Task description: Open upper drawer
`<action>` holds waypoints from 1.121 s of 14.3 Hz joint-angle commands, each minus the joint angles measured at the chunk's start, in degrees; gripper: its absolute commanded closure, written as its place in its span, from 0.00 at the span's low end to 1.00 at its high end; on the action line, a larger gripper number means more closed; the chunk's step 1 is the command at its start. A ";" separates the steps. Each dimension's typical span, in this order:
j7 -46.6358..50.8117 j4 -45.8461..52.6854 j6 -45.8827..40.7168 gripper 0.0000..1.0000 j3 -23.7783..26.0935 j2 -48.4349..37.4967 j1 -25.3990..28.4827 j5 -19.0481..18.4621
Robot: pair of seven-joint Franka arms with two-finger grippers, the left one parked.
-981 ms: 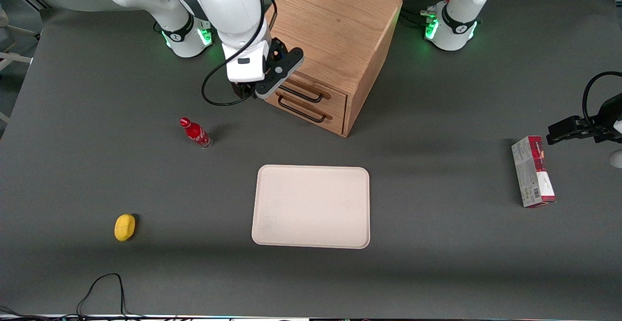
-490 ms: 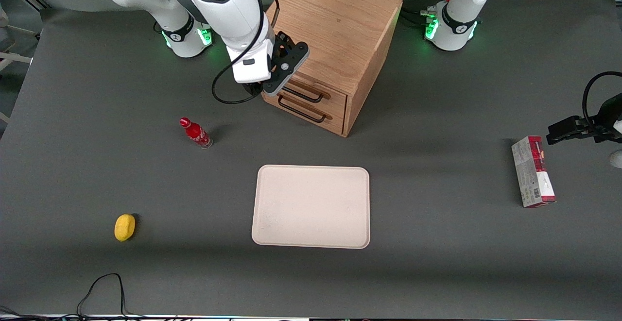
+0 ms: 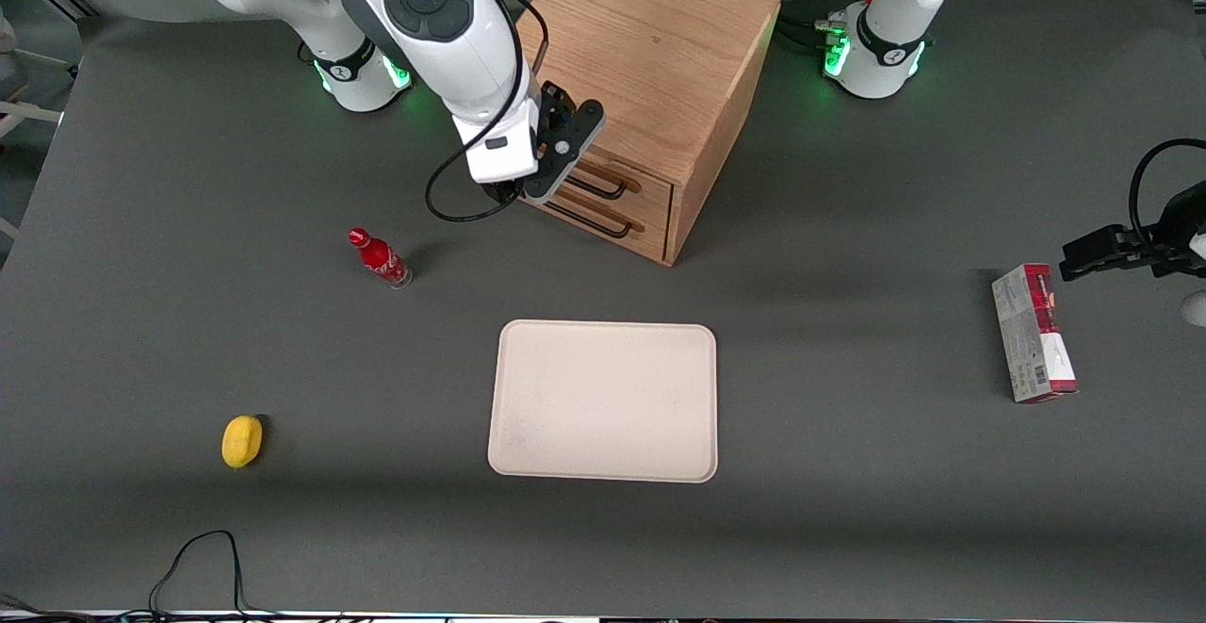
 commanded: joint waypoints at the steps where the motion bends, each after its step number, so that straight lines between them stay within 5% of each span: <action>1: -1.97 -3.71 3.99 0.00 -0.45 -0.57 1.10 -0.48; 16: -3.47 -13.57 16.22 0.00 -0.53 -0.14 2.42 -4.62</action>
